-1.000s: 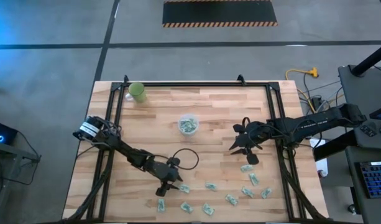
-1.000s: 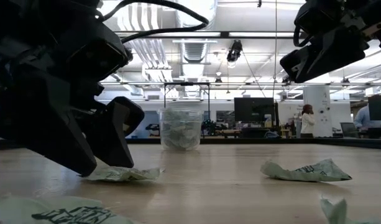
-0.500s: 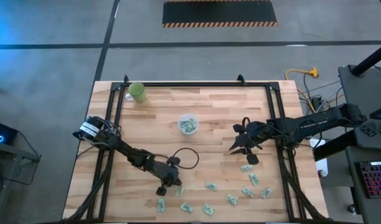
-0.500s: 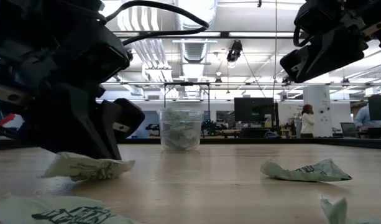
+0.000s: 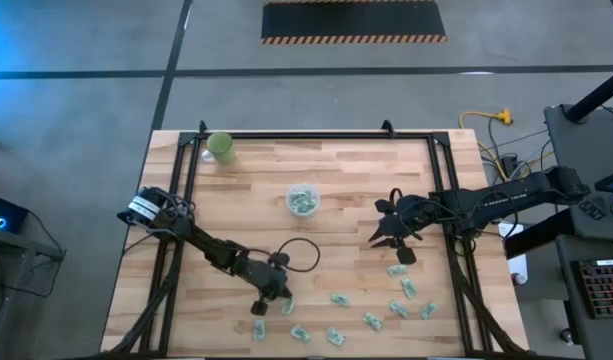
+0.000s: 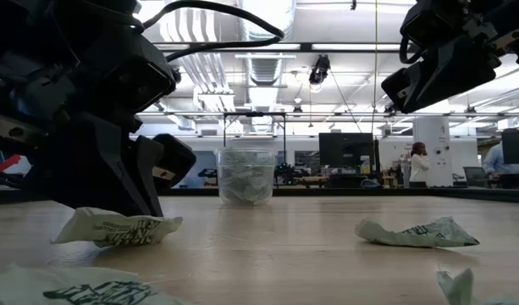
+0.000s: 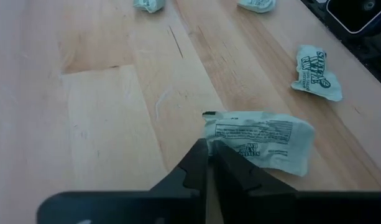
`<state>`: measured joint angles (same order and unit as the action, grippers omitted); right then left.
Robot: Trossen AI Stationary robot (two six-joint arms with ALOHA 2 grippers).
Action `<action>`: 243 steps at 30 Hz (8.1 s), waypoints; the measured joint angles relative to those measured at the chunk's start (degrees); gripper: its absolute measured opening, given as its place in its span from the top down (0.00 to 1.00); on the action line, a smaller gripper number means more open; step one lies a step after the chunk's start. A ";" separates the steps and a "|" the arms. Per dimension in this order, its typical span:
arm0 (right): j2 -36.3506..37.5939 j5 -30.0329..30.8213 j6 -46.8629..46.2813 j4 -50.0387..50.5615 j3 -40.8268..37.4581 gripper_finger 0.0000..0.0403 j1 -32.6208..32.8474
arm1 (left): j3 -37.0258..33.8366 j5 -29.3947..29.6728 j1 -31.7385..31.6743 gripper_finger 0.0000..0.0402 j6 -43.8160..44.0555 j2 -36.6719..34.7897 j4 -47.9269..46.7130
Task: Pick and place Stevia / Truvia into bins
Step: Put the green stevia packet into the transparent container
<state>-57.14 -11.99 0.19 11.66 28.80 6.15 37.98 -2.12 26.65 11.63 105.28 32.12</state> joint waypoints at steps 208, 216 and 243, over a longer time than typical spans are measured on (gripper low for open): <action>-8.88 10.64 -33.49 -6.44 -14.08 0.85 21.75 | 1.47 36.83 -18.88 0.57 -22.46 -36.92 -26.60; -9.62 10.56 -33.66 -6.90 -14.03 0.87 21.74 | 1.07 36.84 -18.88 0.57 -22.48 -36.90 -26.58; -9.84 44.34 0.99 -8.10 2.53 0.98 19.68 | 1.20 36.84 -18.88 0.57 -22.58 -36.91 -26.60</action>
<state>-66.98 32.35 1.18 3.56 31.33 25.84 39.18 34.72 7.77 -10.95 68.37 5.52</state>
